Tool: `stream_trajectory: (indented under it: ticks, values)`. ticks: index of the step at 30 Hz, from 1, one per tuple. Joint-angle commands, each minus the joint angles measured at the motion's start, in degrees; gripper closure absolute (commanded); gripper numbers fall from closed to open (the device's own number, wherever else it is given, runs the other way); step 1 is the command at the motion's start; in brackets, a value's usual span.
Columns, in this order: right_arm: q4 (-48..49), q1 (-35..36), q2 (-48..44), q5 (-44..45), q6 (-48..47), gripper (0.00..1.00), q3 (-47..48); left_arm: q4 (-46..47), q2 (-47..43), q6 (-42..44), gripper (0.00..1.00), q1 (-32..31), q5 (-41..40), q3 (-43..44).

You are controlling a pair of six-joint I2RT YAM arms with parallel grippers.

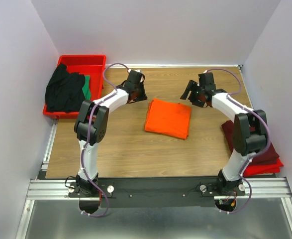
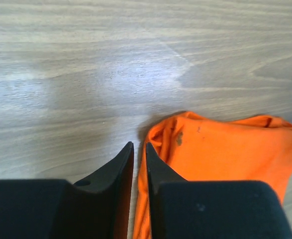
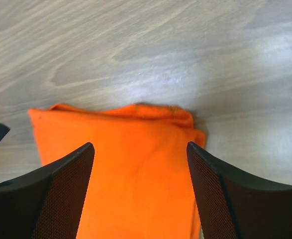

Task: Fold and stack the t-shirts
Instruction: Fold the tshirt, then neatly place the folded tshirt to the corner

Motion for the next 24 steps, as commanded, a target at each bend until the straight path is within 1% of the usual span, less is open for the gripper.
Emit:
stream_trajectory:
  ticks: [1,2,5,8,9,12,16,21,24]
  values:
    - [0.5,-0.1,-6.6,-1.1,1.1,0.18,-4.8,-2.4,-7.3,1.6,0.75,0.2,-1.0,0.5]
    - [0.5,-0.1,-6.7,-1.4,1.1,0.18,-4.9,-2.3,-7.4,1.7,0.74,-0.1,-0.9,-0.2]
    - [0.5,-0.2,-9.8,-2.1,2.0,0.18,-10.0,-2.4,-10.6,3.0,0.74,-1.5,-0.2,-3.3]
    - [0.5,-0.1,-13.6,-0.4,2.7,0.18,-16.6,-2.0,-14.5,3.8,0.74,-4.6,-0.3,-7.8]
    - [0.5,-0.2,-14.3,-0.2,2.7,0.18,-17.8,-1.7,-15.2,3.8,0.74,-5.3,0.0,-10.4]
    - [0.8,-0.1,-14.9,-0.5,2.6,0.18,-20.4,-0.5,-16.9,3.7,0.74,-7.1,0.8,-14.2]
    - [3.5,-0.2,-15.0,-2.6,3.0,0.18,-23.6,2.1,-16.9,3.0,0.74,-10.6,1.9,-20.1]
    - [7.4,0.4,-12.9,-7.4,4.2,0.18,-25.9,3.9,-14.9,1.7,0.75,-13.2,1.7,-23.5]
    - [8.5,2.0,-11.2,-7.4,5.3,0.19,-26.2,4.1,-13.9,1.3,0.76,-14.0,1.2,-24.4]
